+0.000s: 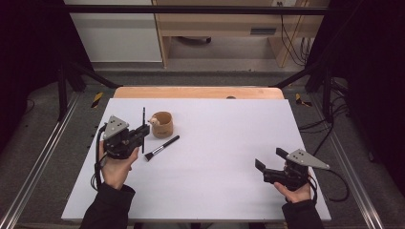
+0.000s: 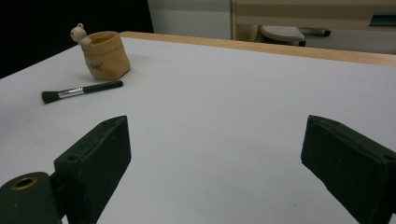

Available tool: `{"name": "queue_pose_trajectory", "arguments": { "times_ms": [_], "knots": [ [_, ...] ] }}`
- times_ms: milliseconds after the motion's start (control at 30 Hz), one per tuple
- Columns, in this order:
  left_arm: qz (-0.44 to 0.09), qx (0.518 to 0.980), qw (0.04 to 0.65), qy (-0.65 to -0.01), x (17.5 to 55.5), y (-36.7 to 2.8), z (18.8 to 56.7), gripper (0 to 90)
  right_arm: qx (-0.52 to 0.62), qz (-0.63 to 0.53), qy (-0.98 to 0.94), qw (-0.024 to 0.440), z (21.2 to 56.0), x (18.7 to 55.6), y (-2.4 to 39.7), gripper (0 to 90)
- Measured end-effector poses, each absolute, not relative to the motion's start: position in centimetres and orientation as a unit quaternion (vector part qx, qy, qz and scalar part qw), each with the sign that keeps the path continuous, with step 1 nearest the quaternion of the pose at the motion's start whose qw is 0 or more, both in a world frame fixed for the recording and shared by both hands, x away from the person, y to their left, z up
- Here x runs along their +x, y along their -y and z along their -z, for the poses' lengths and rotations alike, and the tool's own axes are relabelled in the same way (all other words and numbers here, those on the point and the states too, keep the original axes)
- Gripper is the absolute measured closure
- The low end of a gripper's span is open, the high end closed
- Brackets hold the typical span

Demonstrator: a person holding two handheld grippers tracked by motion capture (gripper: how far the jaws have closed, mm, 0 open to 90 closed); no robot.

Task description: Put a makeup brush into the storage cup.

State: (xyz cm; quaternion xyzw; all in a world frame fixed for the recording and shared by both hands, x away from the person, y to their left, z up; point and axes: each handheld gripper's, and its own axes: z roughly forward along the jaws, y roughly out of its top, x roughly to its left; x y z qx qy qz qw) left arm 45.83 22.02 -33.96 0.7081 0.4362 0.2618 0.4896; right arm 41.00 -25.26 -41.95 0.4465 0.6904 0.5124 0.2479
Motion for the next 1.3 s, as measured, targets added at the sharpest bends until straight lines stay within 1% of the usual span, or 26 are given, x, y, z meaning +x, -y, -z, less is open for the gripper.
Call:
{"name": "queue_pose_trajectory", "arguments": {
  "times_ms": [300, 500, 1033, 1300],
  "knots": [
    [-0.274, 0.709, 0.482, -0.436, 47.6, -22.1, 33.0, 84.3, 0.447, -0.510, -0.693, 0.246, 42.1, 40.8, 25.4, 8.0],
    [-0.275, 0.703, 0.488, -0.438, 48.7, -22.0, 32.7, 84.3, 0.448, -0.511, -0.692, 0.244, 42.2, 40.7, 25.5, 8.0],
    [-0.296, 0.693, 0.495, -0.433, 51.2, -20.6, 32.9, 84.5, 0.450, -0.514, -0.689, 0.243, 42.3, 40.7, 25.6, 8.4],
    [-0.292, 0.690, 0.493, -0.442, 52.7, -20.4, 33.5, 84.4, 0.452, -0.515, -0.688, 0.240, 42.3, 40.7, 25.7, 8.5]
  ]
}}
